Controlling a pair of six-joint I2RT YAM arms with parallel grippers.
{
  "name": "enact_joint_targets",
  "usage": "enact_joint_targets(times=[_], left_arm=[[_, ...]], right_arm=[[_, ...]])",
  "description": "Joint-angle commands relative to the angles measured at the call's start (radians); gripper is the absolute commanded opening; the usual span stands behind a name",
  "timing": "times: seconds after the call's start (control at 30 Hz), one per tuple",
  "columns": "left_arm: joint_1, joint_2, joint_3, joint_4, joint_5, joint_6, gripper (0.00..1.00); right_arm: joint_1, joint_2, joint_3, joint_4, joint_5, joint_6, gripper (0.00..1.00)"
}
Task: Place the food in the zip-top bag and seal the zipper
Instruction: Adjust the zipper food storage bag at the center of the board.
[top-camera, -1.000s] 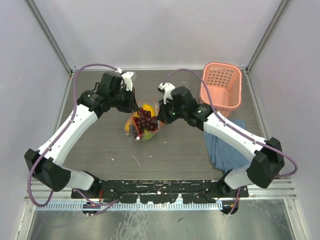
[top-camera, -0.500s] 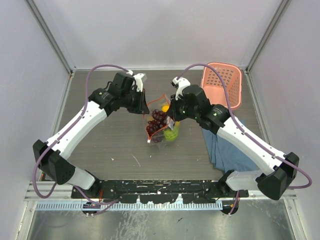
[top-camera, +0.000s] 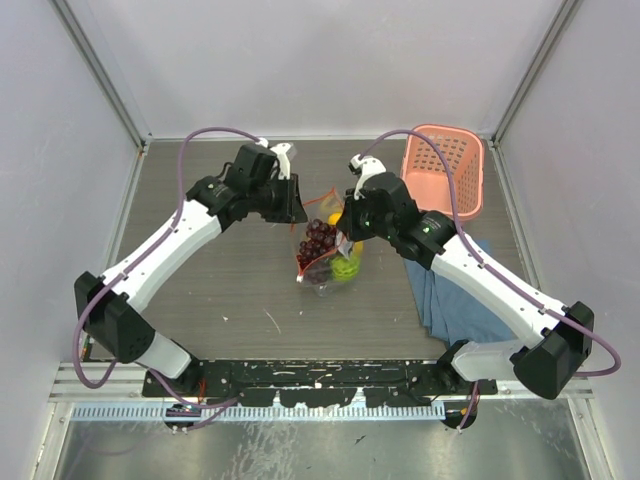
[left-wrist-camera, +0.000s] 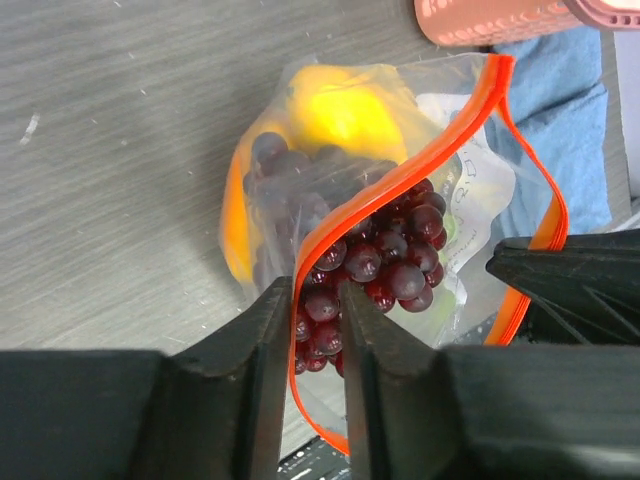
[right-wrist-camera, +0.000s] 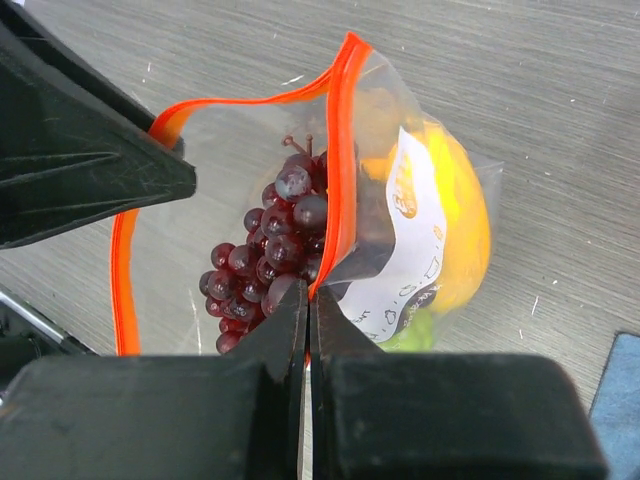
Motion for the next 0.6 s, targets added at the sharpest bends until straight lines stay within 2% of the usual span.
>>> enact_joint_targets(times=[0.0, 0.07, 0.33, 0.57], left_arm=[[-0.001, -0.121, -0.008, 0.069, -0.094, -0.018, 0.32], [-0.002, -0.175, -0.059, 0.086, -0.119, -0.034, 0.39], [-0.027, -0.423, -0.316, 0.140, -0.145, -0.112, 0.51], [-0.159, -0.549, -0.503, 0.224, -0.197, -0.174, 0.56]], right_arm=[[-0.006, -0.016, 0.015, 0.116, 0.043, 0.033, 0.01], [-0.006, -0.020, 0.014, 0.124, 0.050, 0.037, 0.01], [-0.009, -0.027, 0.008, 0.146, 0.057, 0.046, 0.01], [-0.012, -0.024, -0.006, 0.166, 0.039, 0.052, 0.01]])
